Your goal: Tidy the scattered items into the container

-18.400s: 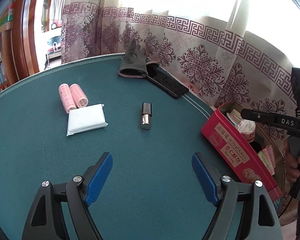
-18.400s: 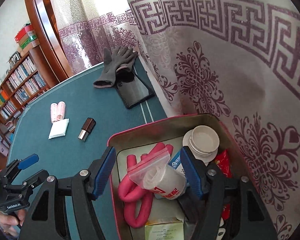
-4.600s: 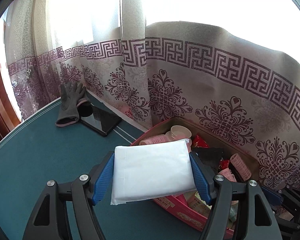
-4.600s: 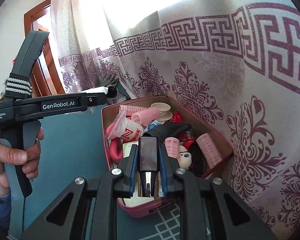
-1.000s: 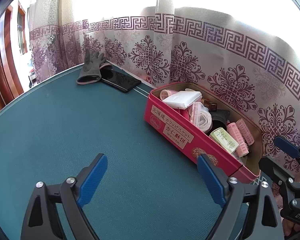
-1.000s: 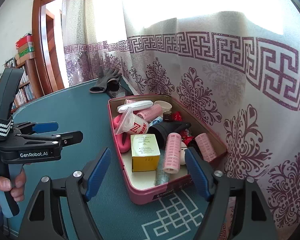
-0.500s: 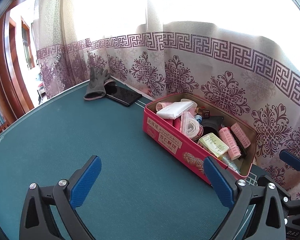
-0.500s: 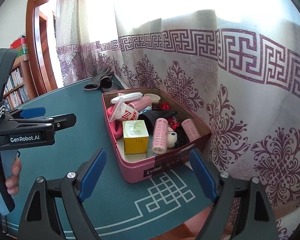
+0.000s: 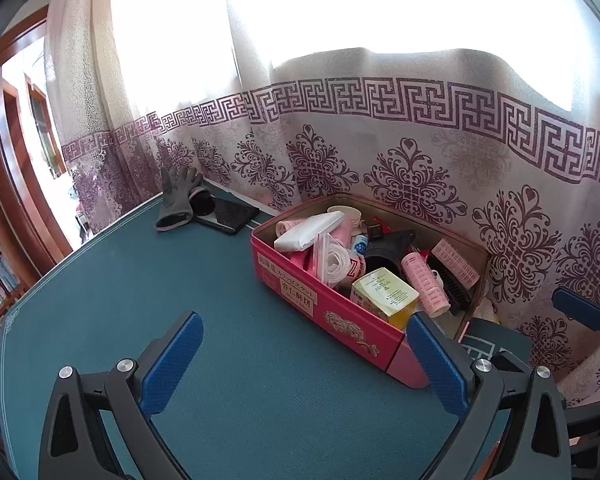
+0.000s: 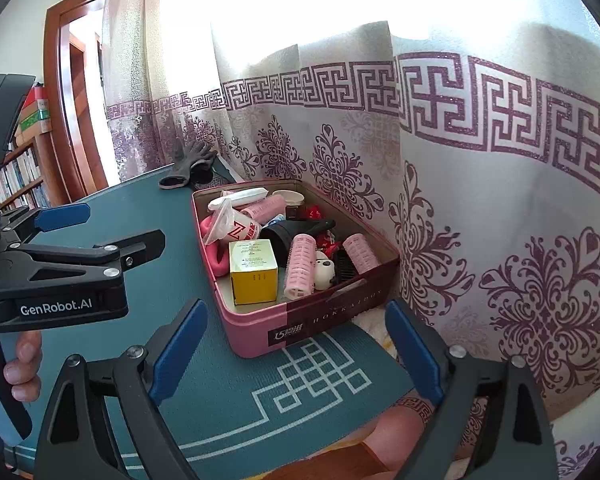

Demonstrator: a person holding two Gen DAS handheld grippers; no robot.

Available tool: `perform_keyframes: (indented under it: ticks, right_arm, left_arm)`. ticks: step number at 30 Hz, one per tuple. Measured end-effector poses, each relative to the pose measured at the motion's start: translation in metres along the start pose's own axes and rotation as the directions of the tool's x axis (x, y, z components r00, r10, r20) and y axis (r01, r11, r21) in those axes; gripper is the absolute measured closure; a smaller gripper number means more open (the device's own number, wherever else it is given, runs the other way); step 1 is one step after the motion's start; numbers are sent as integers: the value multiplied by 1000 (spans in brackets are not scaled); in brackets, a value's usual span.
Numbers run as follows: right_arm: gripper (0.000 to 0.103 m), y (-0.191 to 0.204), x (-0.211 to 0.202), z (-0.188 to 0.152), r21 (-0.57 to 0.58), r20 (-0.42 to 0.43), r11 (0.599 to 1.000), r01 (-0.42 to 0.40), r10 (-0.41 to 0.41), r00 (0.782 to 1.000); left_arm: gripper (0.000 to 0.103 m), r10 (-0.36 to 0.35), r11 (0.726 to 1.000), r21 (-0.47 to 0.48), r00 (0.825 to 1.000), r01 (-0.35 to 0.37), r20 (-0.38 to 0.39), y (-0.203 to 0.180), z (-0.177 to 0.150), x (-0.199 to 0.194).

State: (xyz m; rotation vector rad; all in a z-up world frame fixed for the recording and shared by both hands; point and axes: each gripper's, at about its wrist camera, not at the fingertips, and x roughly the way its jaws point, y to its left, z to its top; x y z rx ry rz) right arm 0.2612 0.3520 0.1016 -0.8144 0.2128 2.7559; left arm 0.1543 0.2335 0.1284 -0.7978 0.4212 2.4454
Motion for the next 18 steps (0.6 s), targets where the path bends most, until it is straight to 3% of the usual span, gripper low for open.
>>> perform_keyframes:
  ticks: [6, 18]
  right_arm:
    - [8, -7, -2, -3, 13, 4, 1000, 16, -16, 1000]
    - [7, -9, 3, -5, 36, -3, 999, 8, -8, 1000]
  left_arm:
    - [0, -62, 998, 1, 998, 62, -31, -12, 1, 6]
    - [0, -43, 999, 14, 999, 43, -24, -6, 1, 10]
